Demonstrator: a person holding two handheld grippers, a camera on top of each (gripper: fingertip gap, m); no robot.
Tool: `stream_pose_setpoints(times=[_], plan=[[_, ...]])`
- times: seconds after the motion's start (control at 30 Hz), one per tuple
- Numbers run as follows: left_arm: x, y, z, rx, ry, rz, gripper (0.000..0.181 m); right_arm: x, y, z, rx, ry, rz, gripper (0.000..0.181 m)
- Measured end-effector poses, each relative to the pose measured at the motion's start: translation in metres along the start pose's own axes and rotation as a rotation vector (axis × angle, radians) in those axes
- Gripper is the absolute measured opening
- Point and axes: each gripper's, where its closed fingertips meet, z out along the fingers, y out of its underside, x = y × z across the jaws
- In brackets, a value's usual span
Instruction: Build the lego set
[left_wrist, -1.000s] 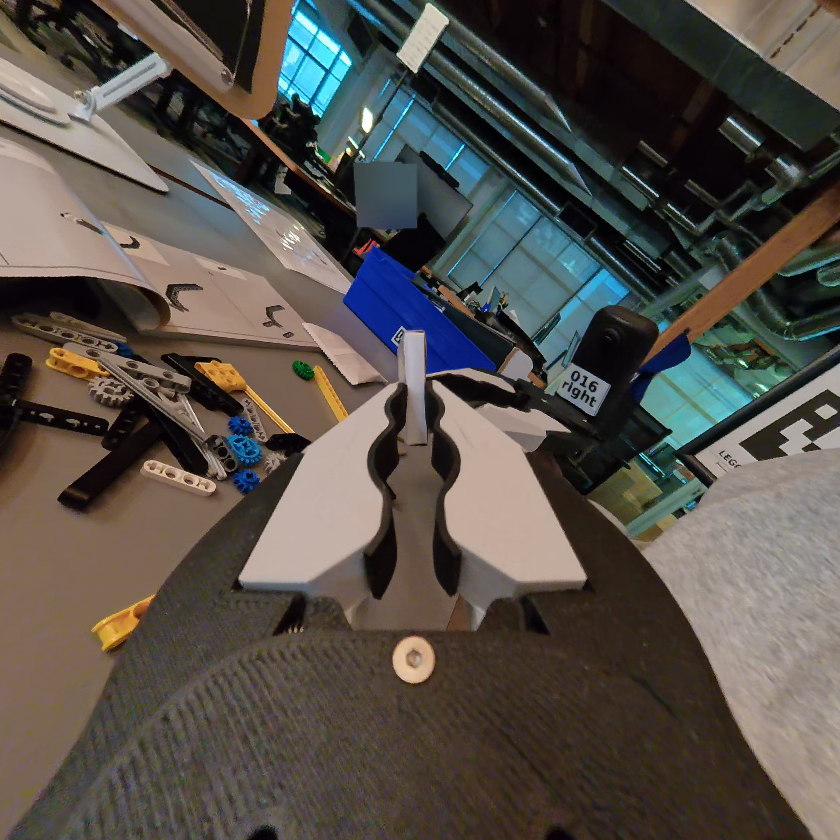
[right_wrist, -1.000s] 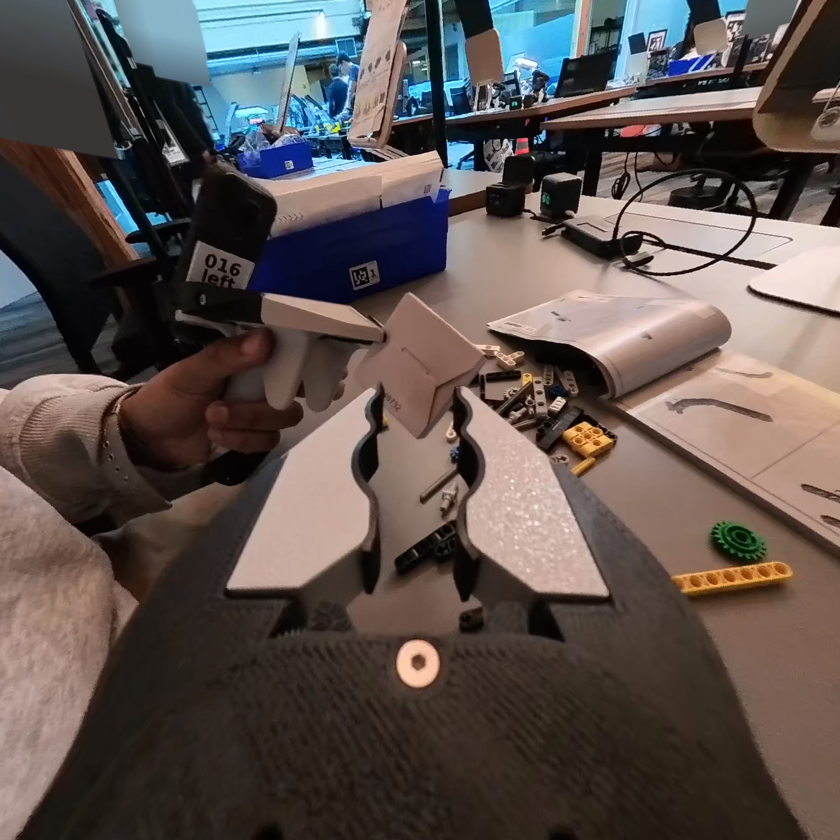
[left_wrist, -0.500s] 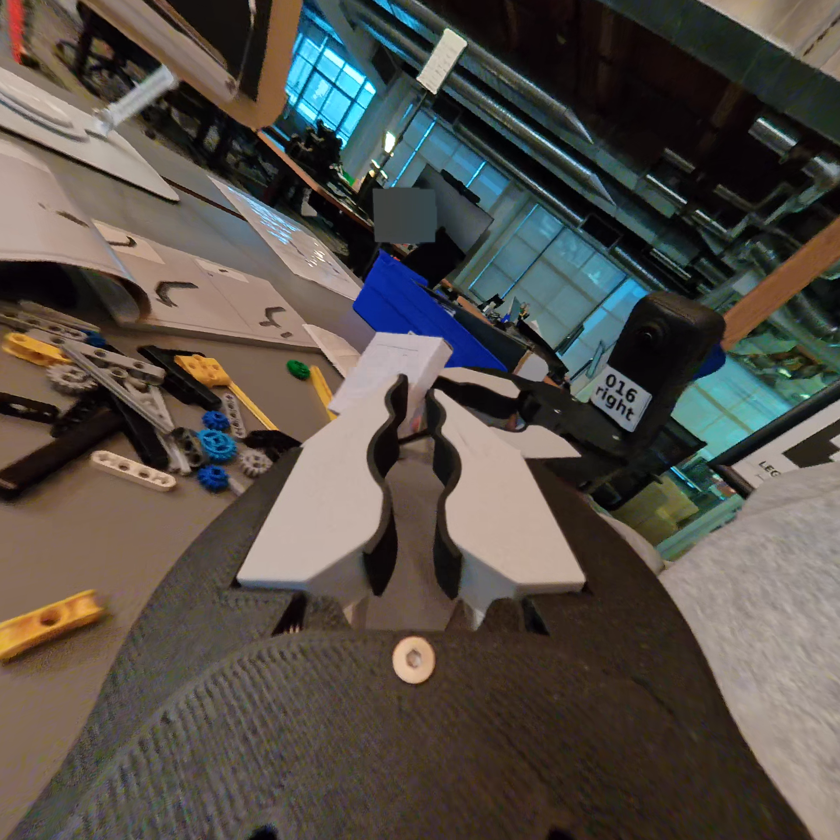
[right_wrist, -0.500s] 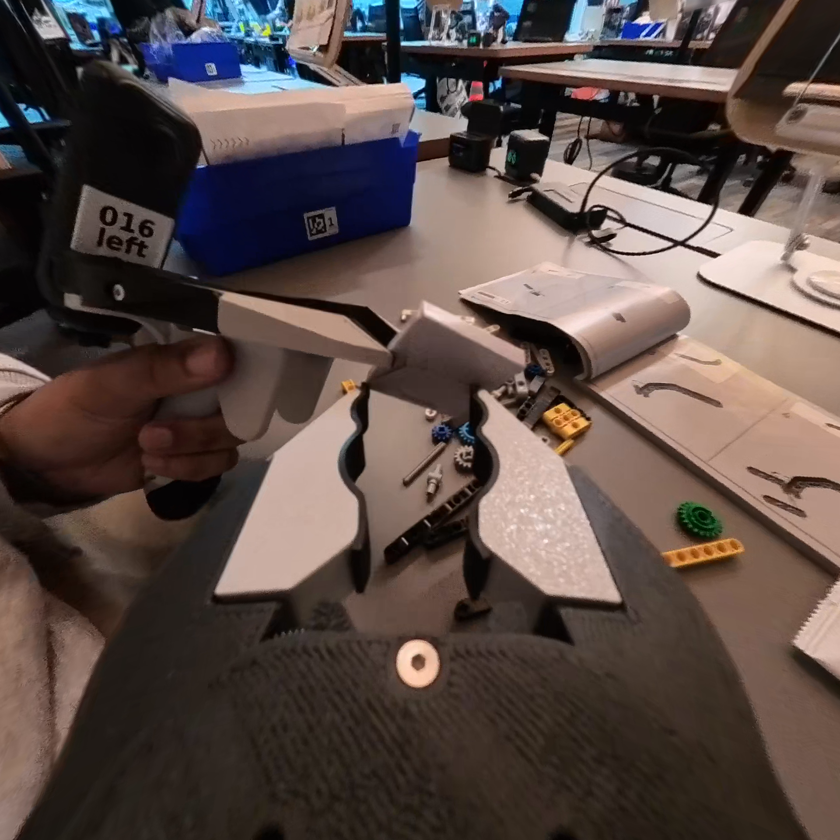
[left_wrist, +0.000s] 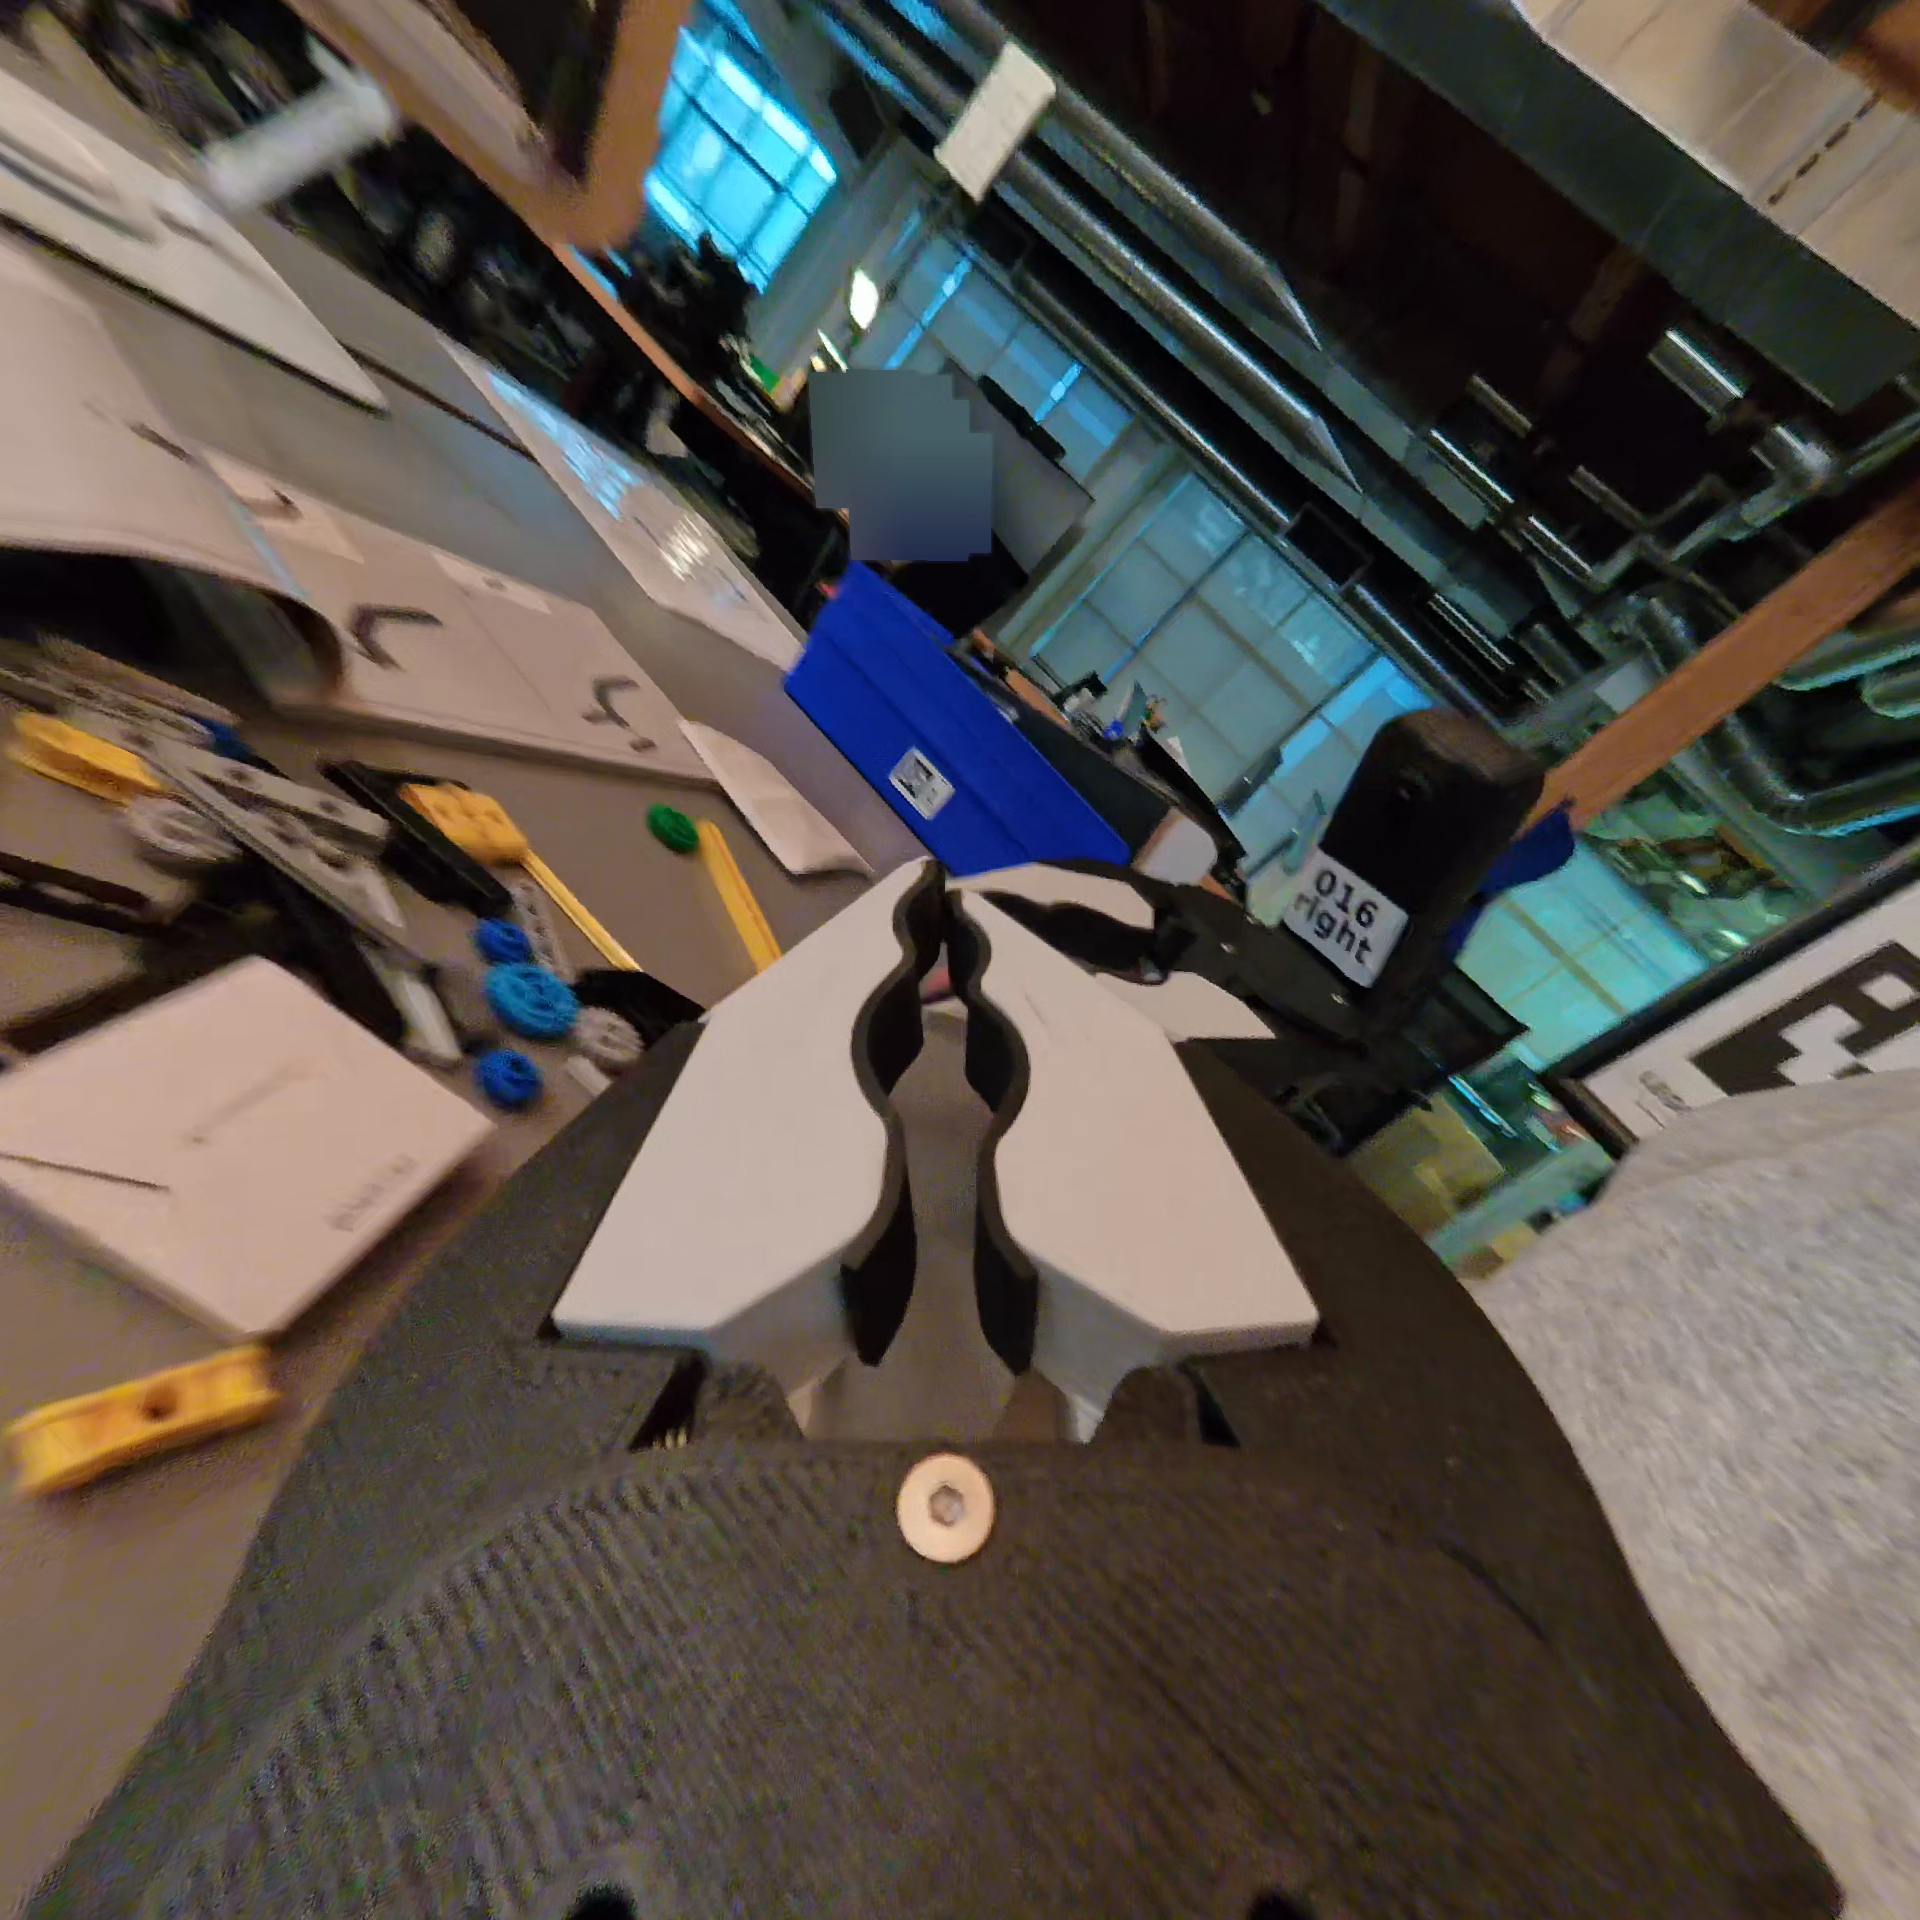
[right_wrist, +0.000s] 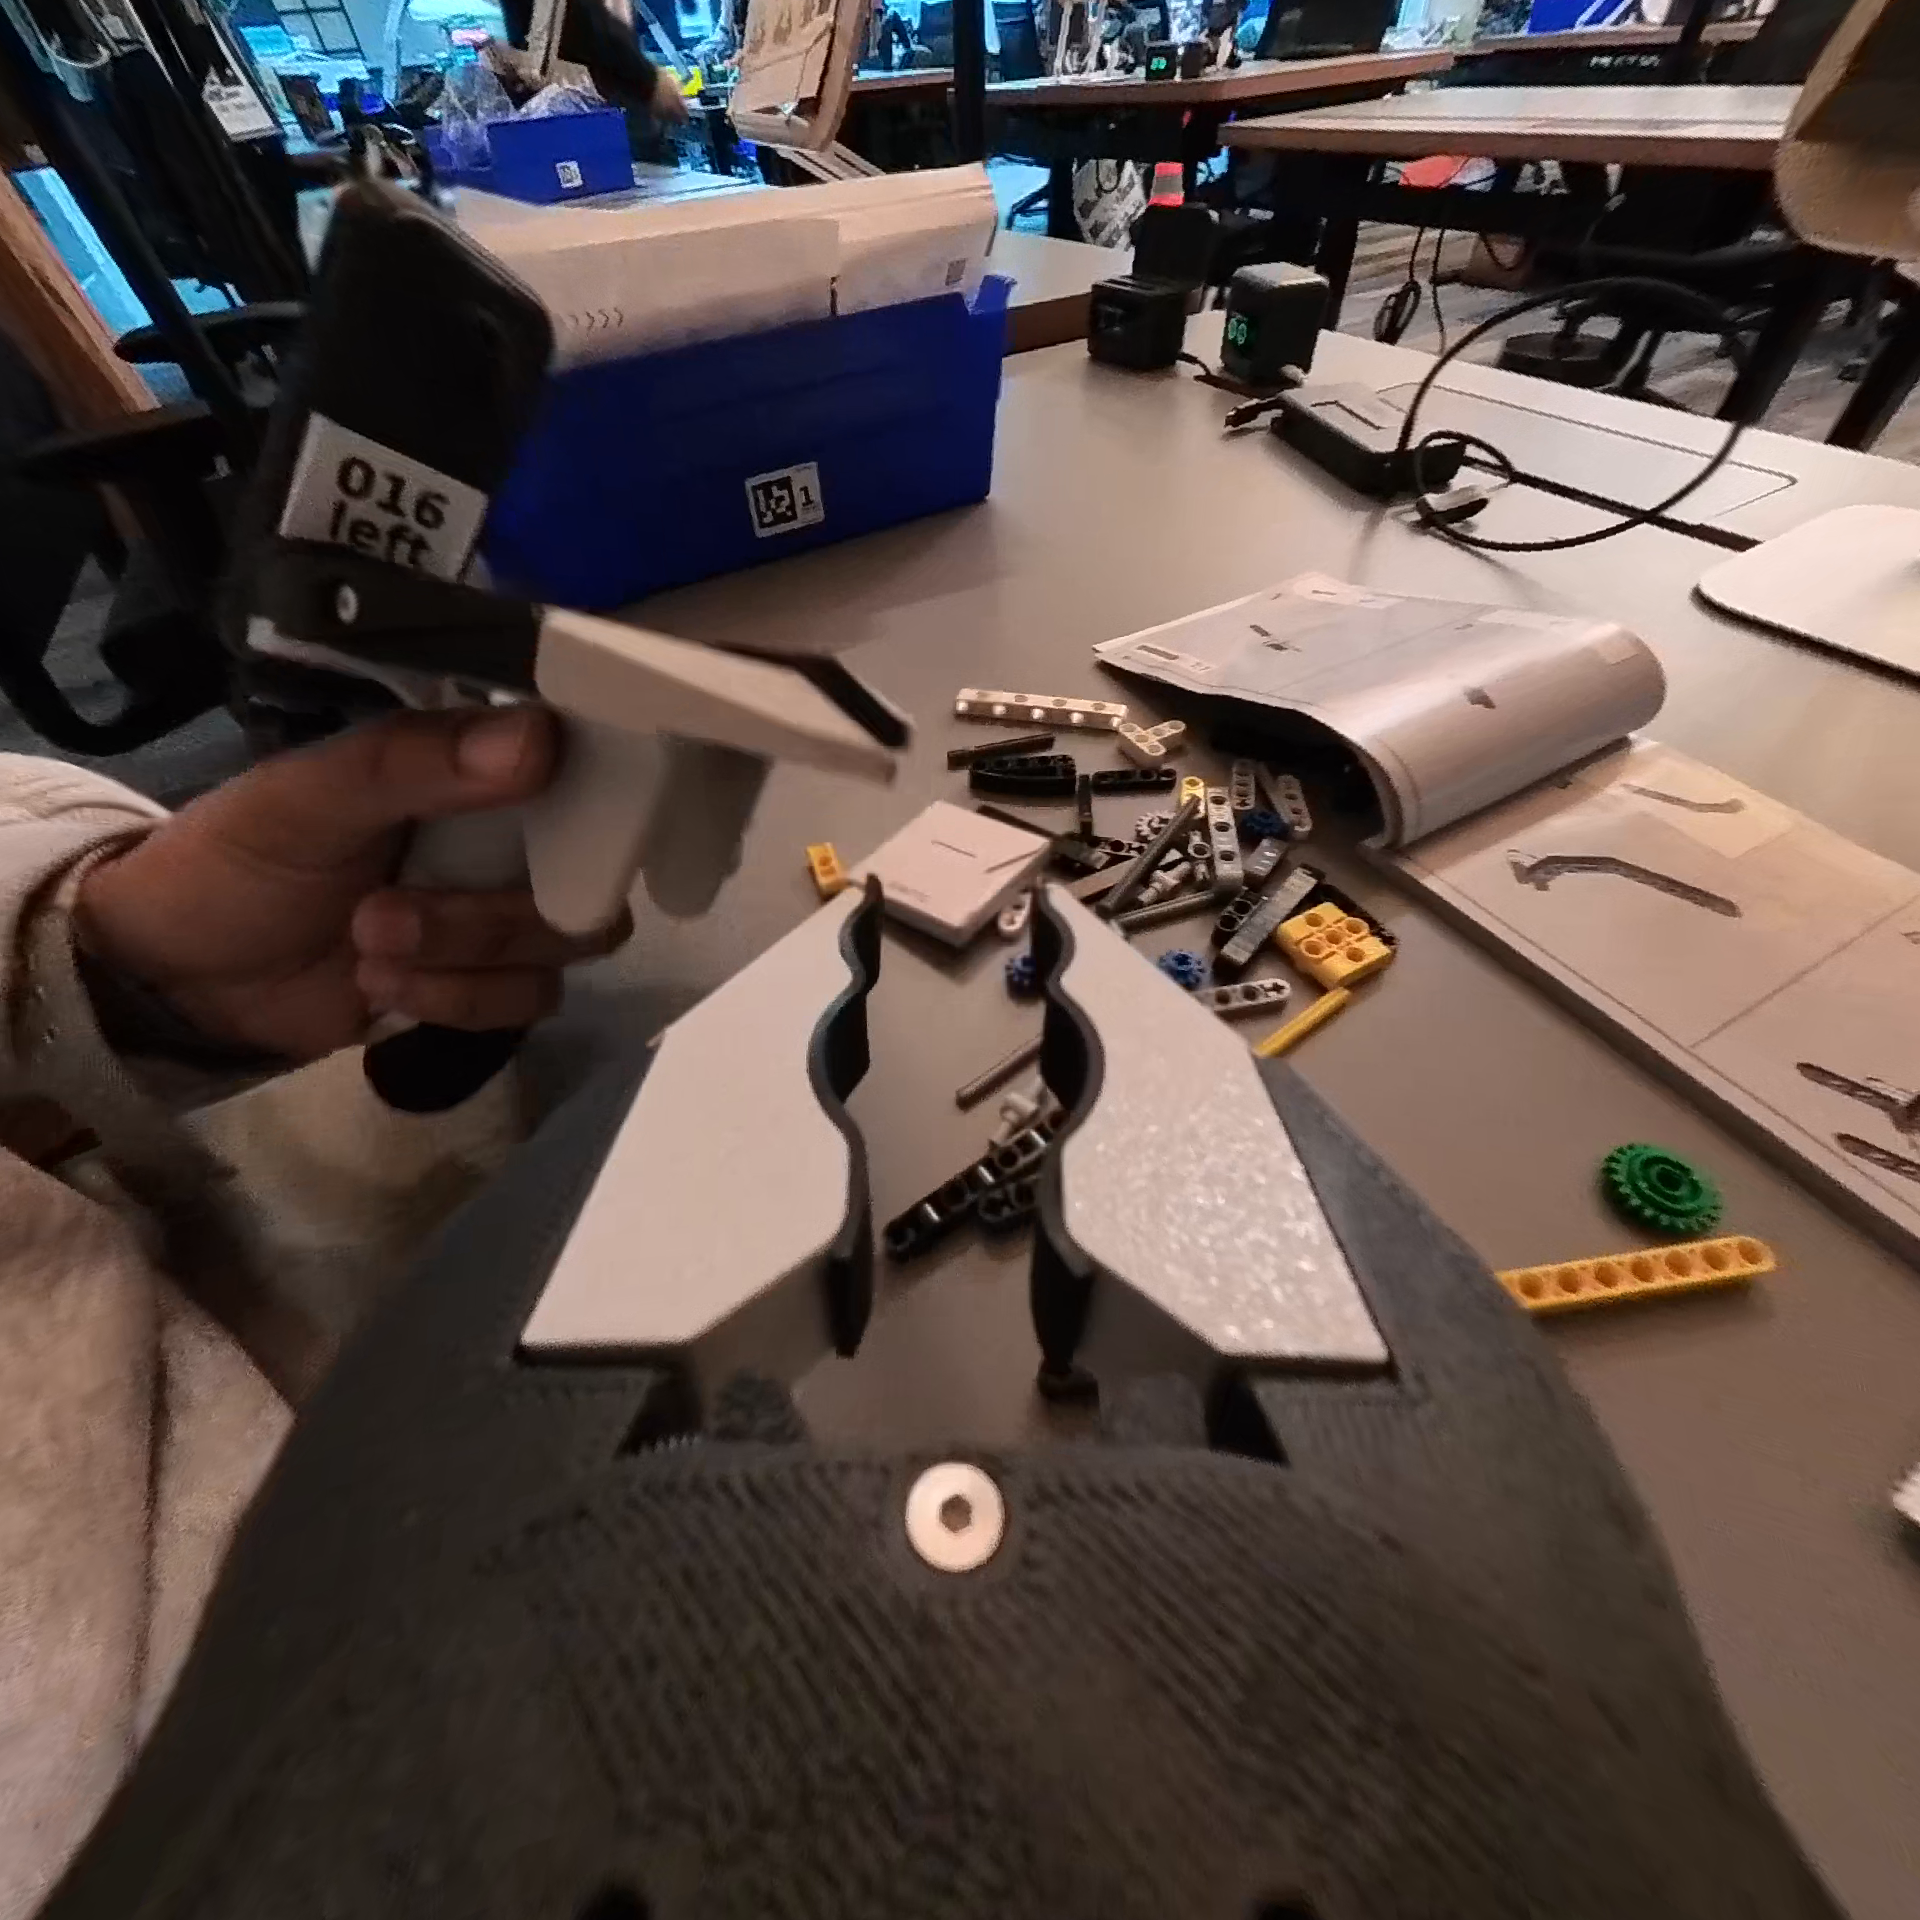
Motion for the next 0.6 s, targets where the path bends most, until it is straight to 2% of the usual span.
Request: stream_pose_setpoints(times=[0.07,0.17,0.23,0.3,0.43,0.6], plan=[[-0.012,-0.018,-0.012,0.027,-0.055,0.067,0.004,0.006,0.000,-0.003,0.004,0.013,0.003,0.026],[-0.038,-0.038,-0.029,-0.025,-0.164,0.162,0.024,0.010,0.000,-0.004,0.008,0.011,0.018,0.027],[-0.056,-0.041,-0.039,-0.099,-0.246,0.187,0.033,0.009,0.002,-0.003,0.000,0.008,0.015,0.028],[-0.070,-0.046,-0.048,-0.103,-0.310,0.187,0.035,0.007,0.005,0.001,-0.022,0.020,-0.020,0.030],[-0.071,-0.058,-0.053,0.003,-0.283,0.089,0.033,-0.008,0.006,0.023,-0.089,0.027,-0.062,0.040],[-0.075,-0.062,-0.060,0.057,-0.281,0.070,0.031,-0.022,0.031,0.066,-0.303,0.039,-0.018,0.059]])
